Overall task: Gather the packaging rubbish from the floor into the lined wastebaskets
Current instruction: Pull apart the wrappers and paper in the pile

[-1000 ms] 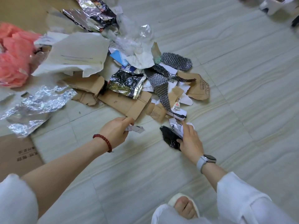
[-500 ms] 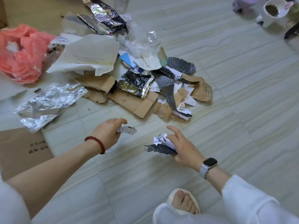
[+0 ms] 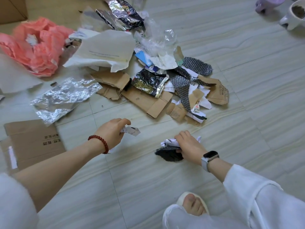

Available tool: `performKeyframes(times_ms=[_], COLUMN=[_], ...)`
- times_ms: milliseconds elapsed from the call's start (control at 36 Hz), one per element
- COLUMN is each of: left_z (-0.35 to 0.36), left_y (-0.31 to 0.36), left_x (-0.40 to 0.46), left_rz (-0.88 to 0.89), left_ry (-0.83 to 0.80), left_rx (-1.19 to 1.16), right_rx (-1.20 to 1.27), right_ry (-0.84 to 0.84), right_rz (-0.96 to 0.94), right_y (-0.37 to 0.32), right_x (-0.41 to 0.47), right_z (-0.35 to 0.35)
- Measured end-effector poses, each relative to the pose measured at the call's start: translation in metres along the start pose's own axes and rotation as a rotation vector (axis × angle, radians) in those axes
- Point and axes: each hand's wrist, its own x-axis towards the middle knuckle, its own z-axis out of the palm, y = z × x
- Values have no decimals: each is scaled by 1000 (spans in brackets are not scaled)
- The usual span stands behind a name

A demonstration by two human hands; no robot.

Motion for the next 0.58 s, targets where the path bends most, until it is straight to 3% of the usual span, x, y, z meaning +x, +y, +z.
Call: performKeyframes(times_ms=[194, 361, 583], left_z=[-7, -36, -133], left_y=[3, 4, -28], left_x=[-5, -16, -55], left_rz=[22, 52, -103], left_ry=[35, 134, 519], left_rx=[-3, -60, -230], right_rx=[11, 294, 569], right_ry=[-42, -30, 230], right_rz=[129, 190, 33], right_y=[-10, -28, -121], right_x=[-2, -1, 44], right_z=[-6, -24, -142])
